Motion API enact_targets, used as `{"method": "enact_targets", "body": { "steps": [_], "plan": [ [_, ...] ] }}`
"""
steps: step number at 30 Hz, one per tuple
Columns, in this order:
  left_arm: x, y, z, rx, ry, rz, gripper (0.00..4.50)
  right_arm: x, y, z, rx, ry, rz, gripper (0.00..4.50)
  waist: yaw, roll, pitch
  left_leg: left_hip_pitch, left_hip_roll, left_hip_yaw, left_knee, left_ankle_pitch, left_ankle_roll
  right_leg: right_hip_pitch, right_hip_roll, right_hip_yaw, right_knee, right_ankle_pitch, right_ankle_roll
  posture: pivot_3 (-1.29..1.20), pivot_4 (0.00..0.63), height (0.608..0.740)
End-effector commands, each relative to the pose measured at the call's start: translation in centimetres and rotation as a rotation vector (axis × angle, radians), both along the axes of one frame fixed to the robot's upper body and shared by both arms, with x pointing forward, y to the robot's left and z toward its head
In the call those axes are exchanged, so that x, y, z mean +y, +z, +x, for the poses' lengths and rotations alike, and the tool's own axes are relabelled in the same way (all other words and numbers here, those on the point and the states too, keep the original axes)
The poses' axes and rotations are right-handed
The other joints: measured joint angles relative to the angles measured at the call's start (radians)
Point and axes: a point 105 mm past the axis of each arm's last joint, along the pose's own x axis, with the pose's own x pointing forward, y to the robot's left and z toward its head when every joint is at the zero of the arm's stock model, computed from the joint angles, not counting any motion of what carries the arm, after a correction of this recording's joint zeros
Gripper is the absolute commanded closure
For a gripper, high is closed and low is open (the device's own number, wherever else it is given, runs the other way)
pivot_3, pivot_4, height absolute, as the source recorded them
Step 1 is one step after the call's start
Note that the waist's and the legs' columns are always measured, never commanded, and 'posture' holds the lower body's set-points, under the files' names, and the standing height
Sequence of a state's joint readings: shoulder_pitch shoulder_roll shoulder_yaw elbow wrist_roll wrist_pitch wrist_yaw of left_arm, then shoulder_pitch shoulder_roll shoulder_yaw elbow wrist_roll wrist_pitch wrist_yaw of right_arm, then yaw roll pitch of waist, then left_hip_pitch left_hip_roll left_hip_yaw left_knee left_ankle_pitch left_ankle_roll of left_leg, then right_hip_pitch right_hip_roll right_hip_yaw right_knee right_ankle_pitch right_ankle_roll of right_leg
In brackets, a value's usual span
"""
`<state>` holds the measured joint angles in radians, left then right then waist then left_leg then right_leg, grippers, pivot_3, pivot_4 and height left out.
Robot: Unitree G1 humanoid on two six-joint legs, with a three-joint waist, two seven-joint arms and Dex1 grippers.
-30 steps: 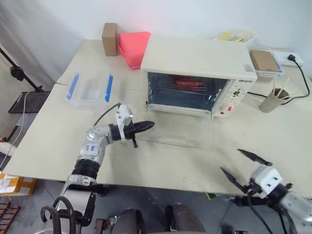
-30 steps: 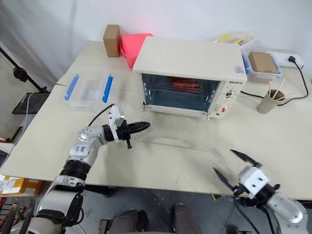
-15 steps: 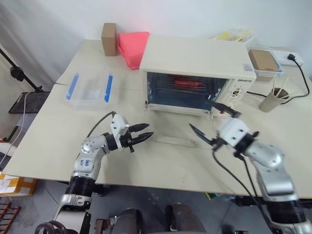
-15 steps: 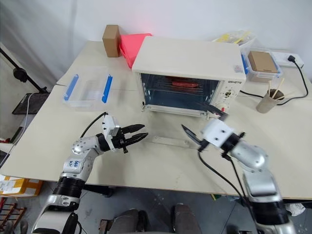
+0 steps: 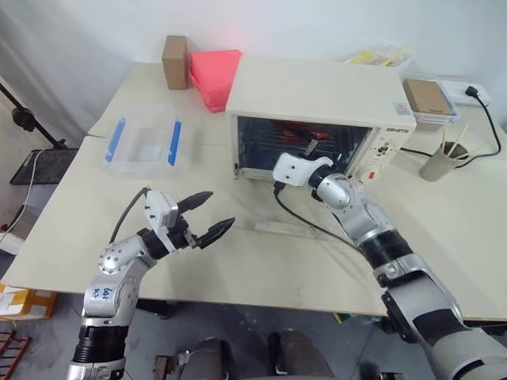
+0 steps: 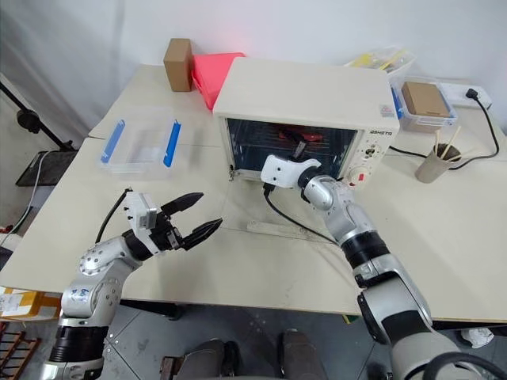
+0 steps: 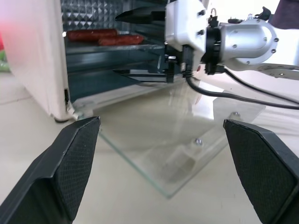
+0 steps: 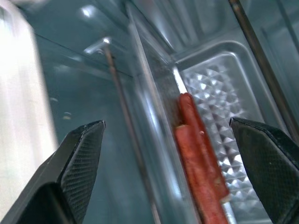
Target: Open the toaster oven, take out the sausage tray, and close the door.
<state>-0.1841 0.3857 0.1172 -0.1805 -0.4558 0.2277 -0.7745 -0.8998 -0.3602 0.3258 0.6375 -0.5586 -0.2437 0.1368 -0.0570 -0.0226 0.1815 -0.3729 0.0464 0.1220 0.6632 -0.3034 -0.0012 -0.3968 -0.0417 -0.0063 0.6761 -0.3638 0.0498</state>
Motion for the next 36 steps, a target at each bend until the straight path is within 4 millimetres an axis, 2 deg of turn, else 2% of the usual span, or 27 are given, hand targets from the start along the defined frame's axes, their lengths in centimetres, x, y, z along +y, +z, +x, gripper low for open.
{"method": "enact_targets", "body": {
  "steps": [1,7,10,12,18,24,29,36],
  "plan": [
    [-0.5,0.9,-0.2,-0.037,-0.01,-0.014,0.0,0.4,0.7,0.1,-0.044,0.012,-0.001,0.93,-0.002,0.0,0.0,0.0,0.0,0.0,0.0,0.0,0.0,0.0,0.0,0.0,0.0,0.0,0.0,0.0,0.15,0.74],
    [-1.1,1.3,0.7,-0.05,-0.031,-0.026,0.0,-0.2,0.2,0.7,-0.039,-0.028,-0.02,2.89,-0.005,0.0,0.0,0.0,0.0,0.0,0.0,0.0,-0.001,0.0,0.001,0.0,0.0,0.0,0.0,0.0,0.15,0.74],
    [-1.7,1.9,1.9,-0.07,-0.06,-0.025,0.0,-0.3,0.2,0.6,-0.045,-0.031,-0.015,3.94,-0.004,0.0,0.0,0.0,0.0,0.0,0.0,0.001,-0.001,0.0,0.001,0.0,0.0,0.0,0.0,0.0,0.15,0.74],
    [-2.3,2.8,3.0,-0.104,-0.089,-0.029,0.0,-0.6,0.5,0.7,-0.052,-0.04,-0.016,4.45,-0.003,-0.001,0.0,0.0,0.0,0.0,0.0,0.001,-0.001,0.0,0.001,0.0,0.0,0.0,0.0,0.0,0.15,0.74],
    [-3.1,6.2,6.2,-0.18,-0.14,-0.07,0.0,-1.1,2.1,0.5,-0.104,-0.043,-0.014,4.48,-0.001,-0.001,0.0,0.0,0.0,0.0,0.0,0.001,-0.001,0.001,0.001,0.0,0.0,0.0,0.0,0.0,0.15,0.74],
    [-3.7,7.6,8.2,-0.193,-0.165,-0.097,0.0,-0.4,3.0,-1.2,-0.149,0.024,-0.035,4.48,0.0,-0.001,0.0,-0.003,0.001,-0.001,-0.001,0.001,-0.001,-0.002,0.001,-0.002,0.002,0.0,0.0,0.0,0.15,0.74],
    [-3.8,7.4,9.1,-0.166,-0.178,-0.113,0.0,0.5,3.0,-4.6,-0.154,0.123,-0.069,4.48,0.003,-0.001,0.0,-0.005,0.001,-0.002,-0.001,0.0,-0.001,-0.004,0.001,-0.003,0.002,0.0,0.0,0.0,0.15,0.74],
    [-3.8,6.9,9.5,-0.134,-0.184,-0.141,0.0,0.2,1.9,-9.5,-0.108,0.161,-0.086,4.48,0.002,-0.002,0.001,-0.007,0.001,-0.001,0.0,0.001,-0.002,-0.007,0.002,-0.002,0.002,0.0,0.0,0.0,0.15,0.74]
  ]
}}
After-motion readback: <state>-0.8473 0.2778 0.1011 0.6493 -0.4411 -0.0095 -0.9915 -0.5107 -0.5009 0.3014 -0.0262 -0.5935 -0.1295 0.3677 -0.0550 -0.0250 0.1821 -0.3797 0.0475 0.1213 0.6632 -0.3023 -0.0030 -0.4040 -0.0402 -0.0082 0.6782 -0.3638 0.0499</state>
